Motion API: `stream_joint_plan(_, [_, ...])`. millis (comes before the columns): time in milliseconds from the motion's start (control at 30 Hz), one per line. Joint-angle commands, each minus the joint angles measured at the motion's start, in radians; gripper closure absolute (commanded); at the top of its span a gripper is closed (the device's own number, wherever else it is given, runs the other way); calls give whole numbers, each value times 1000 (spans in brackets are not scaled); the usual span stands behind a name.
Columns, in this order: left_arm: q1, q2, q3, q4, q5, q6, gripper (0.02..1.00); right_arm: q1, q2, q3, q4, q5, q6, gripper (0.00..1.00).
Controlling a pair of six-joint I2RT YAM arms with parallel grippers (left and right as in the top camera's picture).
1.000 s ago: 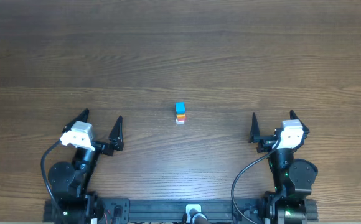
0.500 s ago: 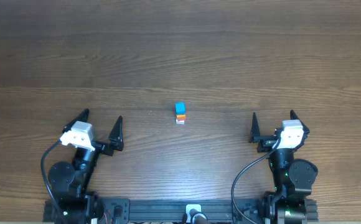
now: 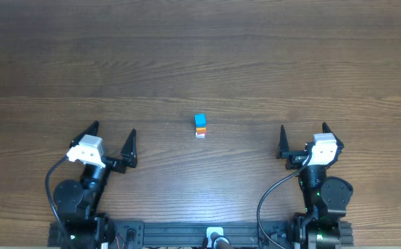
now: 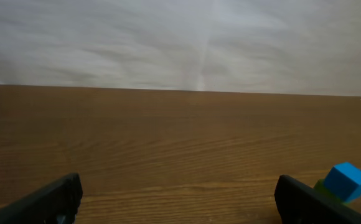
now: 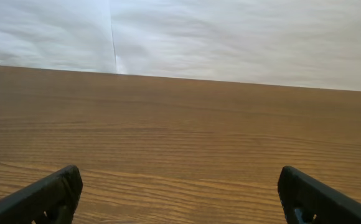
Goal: Stack Cubes
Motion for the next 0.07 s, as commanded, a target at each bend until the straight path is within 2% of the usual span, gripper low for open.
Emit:
stream_joint_plan(33, [-5, -5, -4, -2, 10, 11, 20, 6, -9, -8, -1, 6, -4, 9])
stream_joint_plan(67, [-5, -5, -4, -2, 10, 11, 23, 6, -9, -8, -1, 6, -4, 7])
